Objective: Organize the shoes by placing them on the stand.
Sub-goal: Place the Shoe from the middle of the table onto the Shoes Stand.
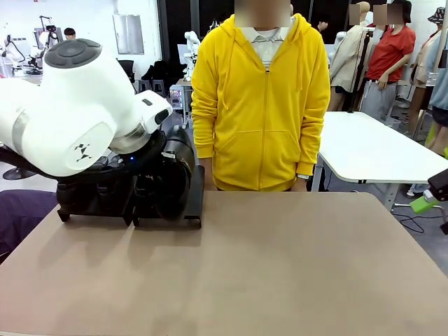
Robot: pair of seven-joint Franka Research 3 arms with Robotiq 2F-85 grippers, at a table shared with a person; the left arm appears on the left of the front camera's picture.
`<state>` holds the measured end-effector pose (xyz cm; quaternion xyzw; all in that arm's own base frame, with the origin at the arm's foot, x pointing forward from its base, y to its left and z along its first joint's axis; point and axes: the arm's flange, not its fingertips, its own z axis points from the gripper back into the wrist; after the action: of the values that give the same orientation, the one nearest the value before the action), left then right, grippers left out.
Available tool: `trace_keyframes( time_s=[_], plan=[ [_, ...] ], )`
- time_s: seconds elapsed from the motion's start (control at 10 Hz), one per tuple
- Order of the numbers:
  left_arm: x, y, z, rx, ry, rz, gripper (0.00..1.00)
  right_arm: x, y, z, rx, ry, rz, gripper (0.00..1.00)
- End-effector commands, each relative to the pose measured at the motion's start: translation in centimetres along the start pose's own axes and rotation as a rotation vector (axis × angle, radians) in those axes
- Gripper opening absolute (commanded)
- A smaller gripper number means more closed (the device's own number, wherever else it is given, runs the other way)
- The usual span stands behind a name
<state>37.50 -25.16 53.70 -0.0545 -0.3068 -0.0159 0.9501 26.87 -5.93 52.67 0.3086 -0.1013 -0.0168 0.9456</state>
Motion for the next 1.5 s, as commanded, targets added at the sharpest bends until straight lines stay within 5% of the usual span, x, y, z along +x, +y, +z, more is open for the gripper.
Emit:
trace_keyframes(
  time_s=[0.0, 0.5, 0.9, 1.4],
  plan=[
    [0.7, -3.2, -0.6, -0.028, 0.099, -0.074, 0.00, 0.0, -0.1, 0.2, 0.027, -0.005, 0.019, 1.00],
    [-0.3, -3.6, -1.5, -0.018, 0.106, -0.072, 0.00, 0.0, -0.1, 0.2, 0.027, -0.005, 0.019, 1.00],
    [9.4, 1.3, -9.1, 0.033, 0.044, -0.009, 0.00, 0.0, -0.1, 0.2, 0.027, -0.005, 0.019, 1.00],
    [12.6, 4.8, -15.7, -0.004, 0.001, 0.023, 0.00, 0.0, -0.1, 0.2, 0.027, -0.005, 0.019, 1.00]
  ],
)
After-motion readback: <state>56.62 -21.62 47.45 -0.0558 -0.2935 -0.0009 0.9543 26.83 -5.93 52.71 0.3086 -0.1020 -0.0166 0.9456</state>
